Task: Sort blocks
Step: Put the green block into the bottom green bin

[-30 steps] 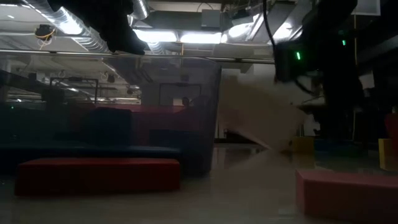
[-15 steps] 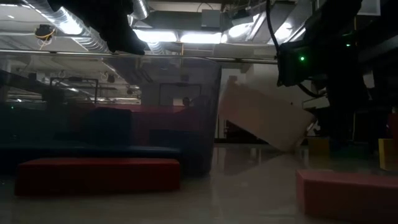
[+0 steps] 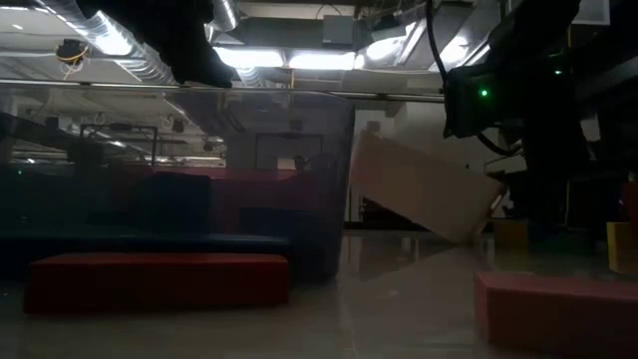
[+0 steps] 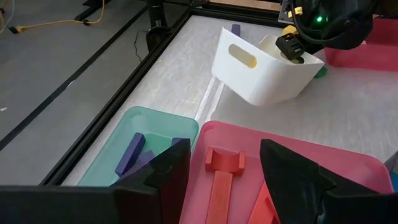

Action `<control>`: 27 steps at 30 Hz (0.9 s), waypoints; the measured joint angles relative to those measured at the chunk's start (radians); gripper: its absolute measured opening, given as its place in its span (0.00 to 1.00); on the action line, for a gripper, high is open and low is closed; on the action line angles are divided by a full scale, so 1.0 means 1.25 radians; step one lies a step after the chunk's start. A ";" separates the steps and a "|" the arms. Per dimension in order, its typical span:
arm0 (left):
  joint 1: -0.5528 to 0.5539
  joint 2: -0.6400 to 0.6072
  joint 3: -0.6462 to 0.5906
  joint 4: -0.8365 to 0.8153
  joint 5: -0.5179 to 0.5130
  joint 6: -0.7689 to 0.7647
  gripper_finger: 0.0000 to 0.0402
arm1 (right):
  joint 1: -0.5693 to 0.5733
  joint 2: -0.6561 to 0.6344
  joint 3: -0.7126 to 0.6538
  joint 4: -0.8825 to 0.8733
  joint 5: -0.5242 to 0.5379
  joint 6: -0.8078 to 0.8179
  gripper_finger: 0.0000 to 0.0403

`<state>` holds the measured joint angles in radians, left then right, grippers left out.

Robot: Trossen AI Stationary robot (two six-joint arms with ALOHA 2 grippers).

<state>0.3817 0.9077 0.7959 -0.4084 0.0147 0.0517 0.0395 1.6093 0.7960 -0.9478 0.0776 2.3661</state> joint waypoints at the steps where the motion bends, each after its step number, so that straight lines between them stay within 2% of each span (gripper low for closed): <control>1: 0.000 0.000 0.000 0.000 0.000 0.000 0.45 | 0.000 -0.001 0.003 -0.003 0.000 0.000 0.34; 14: 0.000 0.000 0.000 0.000 0.000 -0.001 0.45 | -0.001 -0.013 0.023 0.047 0.007 -0.040 0.34; 20: 0.000 0.000 0.000 -0.001 0.000 -0.002 0.45 | -0.001 -0.042 0.023 0.097 -0.022 -0.122 0.34; 27: 0.000 0.000 0.000 0.000 0.000 -0.002 0.45 | -0.001 -0.123 0.023 0.141 -0.037 -0.225 0.34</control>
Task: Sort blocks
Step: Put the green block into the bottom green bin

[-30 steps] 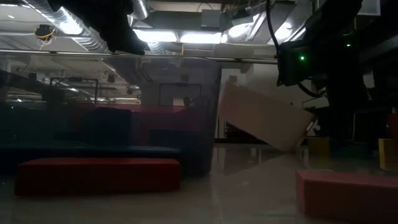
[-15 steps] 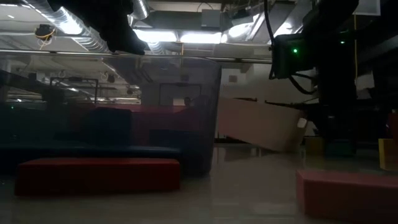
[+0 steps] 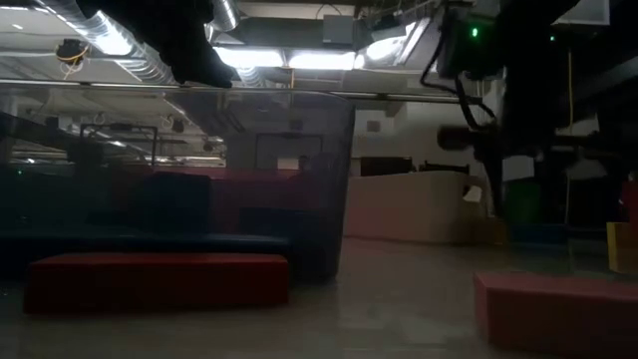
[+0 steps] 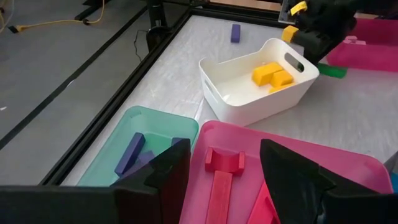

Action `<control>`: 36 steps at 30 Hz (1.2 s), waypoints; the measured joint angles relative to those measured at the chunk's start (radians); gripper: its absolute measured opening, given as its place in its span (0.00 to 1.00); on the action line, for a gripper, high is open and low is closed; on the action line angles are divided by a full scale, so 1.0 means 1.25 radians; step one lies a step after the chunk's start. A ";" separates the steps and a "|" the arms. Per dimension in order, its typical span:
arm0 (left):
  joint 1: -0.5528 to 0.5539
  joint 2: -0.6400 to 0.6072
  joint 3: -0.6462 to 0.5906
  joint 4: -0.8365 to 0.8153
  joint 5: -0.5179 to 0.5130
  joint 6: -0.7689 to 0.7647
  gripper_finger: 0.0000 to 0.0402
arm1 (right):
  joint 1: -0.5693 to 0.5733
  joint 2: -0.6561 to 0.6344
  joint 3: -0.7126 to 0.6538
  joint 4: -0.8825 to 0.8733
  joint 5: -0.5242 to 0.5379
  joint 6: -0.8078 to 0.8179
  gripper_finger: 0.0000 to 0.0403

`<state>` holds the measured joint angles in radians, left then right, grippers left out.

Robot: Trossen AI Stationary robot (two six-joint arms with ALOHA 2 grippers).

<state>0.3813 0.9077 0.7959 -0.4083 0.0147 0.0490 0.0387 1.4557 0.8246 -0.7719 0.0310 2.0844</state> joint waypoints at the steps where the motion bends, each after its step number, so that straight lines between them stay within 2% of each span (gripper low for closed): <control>1: 0.000 0.000 0.000 0.000 0.000 0.000 0.45 | 0.000 -0.011 0.000 0.013 0.000 -0.020 0.34; 6: 0.000 -0.001 0.000 0.000 0.000 0.000 0.45 | 0.000 -0.058 0.000 0.116 -0.029 -0.105 0.34; 12: 0.000 -0.016 0.000 0.000 0.000 -0.019 0.45 | 0.001 -0.064 0.000 0.419 -0.038 -0.208 0.34; 17: -0.002 -0.052 0.000 -0.002 0.000 -0.109 0.45 | 0.001 -0.056 0.000 0.666 0.078 -0.296 0.34; 22: -0.002 -0.103 0.000 -0.005 0.001 -0.177 0.45 | 0.000 -0.029 0.002 0.791 0.212 -0.404 0.34; 28: -0.003 -0.157 0.000 -0.056 0.007 -0.209 0.45 | -0.007 0.090 0.032 0.949 0.233 -0.497 0.34; 32: -0.003 -0.178 0.000 -0.107 0.016 -0.356 0.45 | -0.026 0.186 0.120 1.002 0.229 -0.625 0.34; 36: -0.003 -0.187 0.000 -0.159 0.088 -0.554 0.45 | -0.053 0.255 0.239 1.000 0.215 -0.824 0.34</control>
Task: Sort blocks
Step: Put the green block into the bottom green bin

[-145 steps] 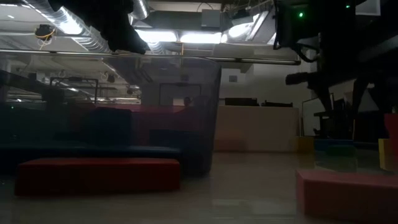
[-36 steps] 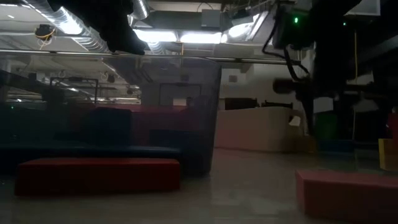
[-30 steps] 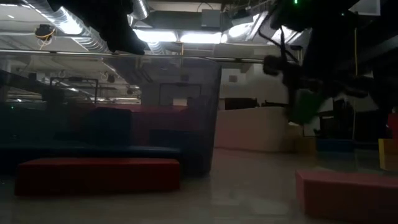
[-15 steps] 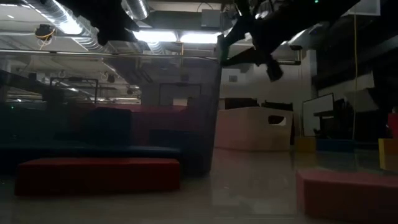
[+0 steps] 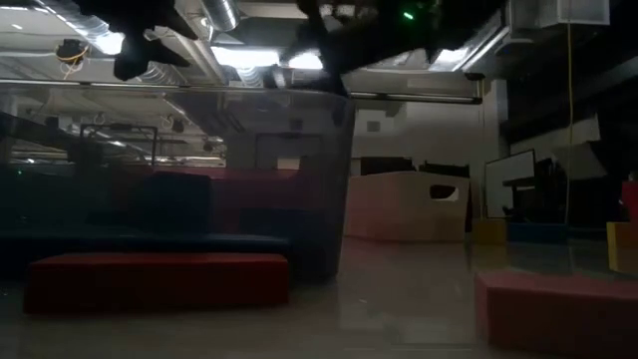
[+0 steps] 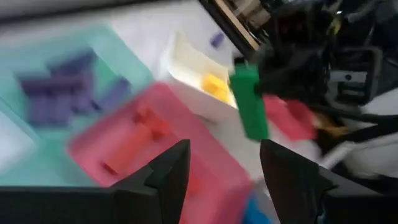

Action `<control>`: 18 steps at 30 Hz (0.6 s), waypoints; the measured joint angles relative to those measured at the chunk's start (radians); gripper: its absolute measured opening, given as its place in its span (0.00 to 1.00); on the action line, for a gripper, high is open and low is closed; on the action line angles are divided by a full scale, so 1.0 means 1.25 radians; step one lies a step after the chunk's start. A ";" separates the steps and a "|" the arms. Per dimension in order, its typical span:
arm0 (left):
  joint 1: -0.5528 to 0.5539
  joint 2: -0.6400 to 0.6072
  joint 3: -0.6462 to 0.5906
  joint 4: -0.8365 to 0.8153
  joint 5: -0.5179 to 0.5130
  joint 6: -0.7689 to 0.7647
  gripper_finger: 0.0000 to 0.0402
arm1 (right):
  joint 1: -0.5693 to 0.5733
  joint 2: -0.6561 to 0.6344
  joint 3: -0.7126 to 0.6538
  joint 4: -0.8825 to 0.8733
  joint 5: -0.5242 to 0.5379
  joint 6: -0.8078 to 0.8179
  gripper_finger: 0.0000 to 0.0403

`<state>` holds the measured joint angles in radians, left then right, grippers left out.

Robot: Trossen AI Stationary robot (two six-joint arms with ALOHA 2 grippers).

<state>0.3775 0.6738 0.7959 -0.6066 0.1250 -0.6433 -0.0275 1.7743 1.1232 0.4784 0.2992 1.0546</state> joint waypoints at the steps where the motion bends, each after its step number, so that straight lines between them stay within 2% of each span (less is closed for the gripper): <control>1: 0.000 -0.001 0.000 -0.006 0.023 -0.029 0.45 | -0.004 0.014 0.033 0.001 -0.002 -0.054 0.34; 4: -0.009 -0.004 0.000 -0.004 0.060 -0.047 0.45 | -0.022 0.048 0.130 -0.010 -0.003 -0.170 0.34; 10: -0.031 0.002 0.000 0.002 0.059 -0.015 0.45 | -0.049 0.118 0.314 -0.083 0.007 -0.228 0.34; 13: -0.032 0.007 0.000 0.021 0.038 0.008 0.45 | -0.053 0.155 0.398 -0.164 0.036 -0.252 0.34; 18: -0.032 0.016 0.000 0.034 -0.055 0.041 0.45 | -0.052 0.206 0.495 -0.247 0.040 -0.264 0.34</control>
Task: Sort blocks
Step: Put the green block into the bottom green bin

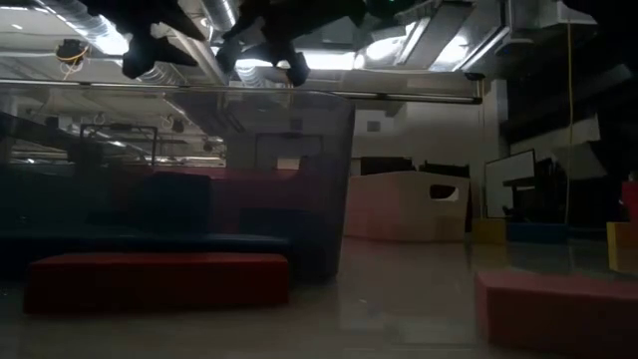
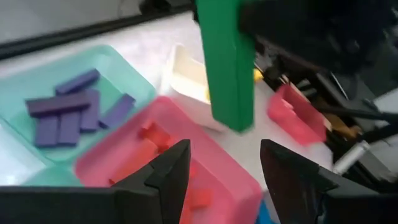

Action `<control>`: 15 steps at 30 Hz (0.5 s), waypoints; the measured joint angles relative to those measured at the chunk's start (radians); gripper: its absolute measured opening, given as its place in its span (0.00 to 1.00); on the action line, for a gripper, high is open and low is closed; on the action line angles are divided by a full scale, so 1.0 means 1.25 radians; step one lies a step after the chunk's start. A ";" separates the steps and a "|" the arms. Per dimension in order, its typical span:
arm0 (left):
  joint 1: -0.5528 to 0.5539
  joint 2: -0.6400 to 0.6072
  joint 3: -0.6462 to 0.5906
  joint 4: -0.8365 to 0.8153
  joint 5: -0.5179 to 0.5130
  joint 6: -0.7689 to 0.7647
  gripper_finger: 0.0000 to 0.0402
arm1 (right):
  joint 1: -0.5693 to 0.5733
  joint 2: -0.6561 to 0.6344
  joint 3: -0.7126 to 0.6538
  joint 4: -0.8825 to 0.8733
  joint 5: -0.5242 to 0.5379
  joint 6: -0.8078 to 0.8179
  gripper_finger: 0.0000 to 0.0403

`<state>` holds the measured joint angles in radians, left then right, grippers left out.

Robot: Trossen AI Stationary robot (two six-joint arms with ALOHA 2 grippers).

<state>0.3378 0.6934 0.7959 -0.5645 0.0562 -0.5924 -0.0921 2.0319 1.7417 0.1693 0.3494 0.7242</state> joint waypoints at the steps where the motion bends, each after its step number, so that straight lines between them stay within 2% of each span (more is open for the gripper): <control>1: 0.000 0.002 0.000 0.005 -0.014 0.001 0.45 | 0.000 0.007 0.010 0.000 0.000 0.000 0.34; 5: 0.000 0.013 0.000 0.010 -0.055 0.001 0.45 | 0.000 0.028 0.033 -0.001 0.013 -0.002 0.34; 15: 0.000 0.074 0.000 0.100 -0.058 -0.006 0.45 | 0.000 0.034 0.033 0.000 0.084 -0.022 0.34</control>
<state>0.3378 0.7864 0.7959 -0.4396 -0.0158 -0.5995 -0.0925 2.0747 1.7832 0.1689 0.4543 0.6969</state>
